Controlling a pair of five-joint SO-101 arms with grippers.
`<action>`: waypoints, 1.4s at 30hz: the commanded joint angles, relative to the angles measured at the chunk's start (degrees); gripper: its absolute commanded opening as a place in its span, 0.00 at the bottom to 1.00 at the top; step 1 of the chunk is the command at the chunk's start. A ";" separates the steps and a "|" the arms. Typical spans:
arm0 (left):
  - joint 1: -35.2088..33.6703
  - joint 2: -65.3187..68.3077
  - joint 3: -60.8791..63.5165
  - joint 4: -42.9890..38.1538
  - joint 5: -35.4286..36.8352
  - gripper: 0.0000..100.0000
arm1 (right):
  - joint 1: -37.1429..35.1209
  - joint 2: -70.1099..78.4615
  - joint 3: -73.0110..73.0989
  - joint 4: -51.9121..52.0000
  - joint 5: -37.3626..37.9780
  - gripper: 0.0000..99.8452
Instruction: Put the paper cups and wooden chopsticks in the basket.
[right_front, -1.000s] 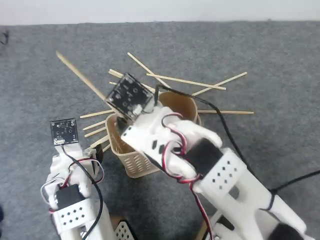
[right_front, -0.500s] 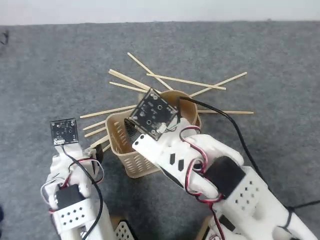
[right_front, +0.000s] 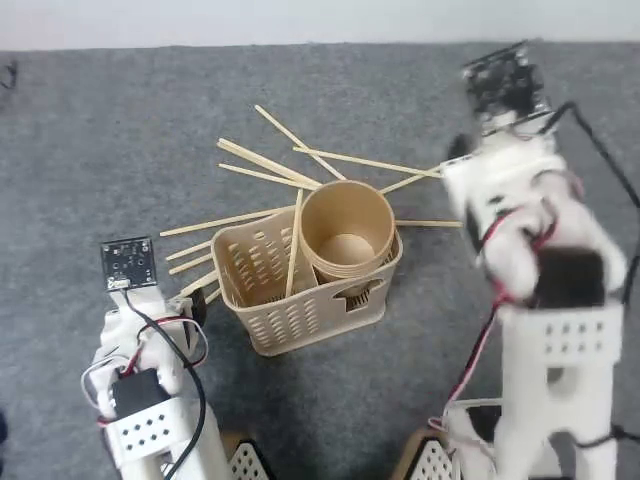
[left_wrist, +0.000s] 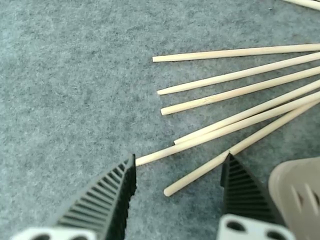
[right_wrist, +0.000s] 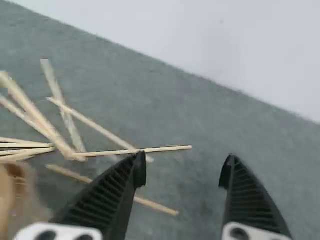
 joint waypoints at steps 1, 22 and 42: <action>0.26 -0.62 -0.40 -1.23 0.09 0.26 | 5.93 6.90 -2.55 -3.21 6.68 0.24; 0.26 -0.62 -0.22 -1.93 0.00 0.26 | 4.44 47.43 -2.73 -11.30 48.79 0.24; 0.26 -0.62 -0.22 -1.93 0.00 0.26 | -0.22 68.18 -15.30 -11.21 51.34 0.19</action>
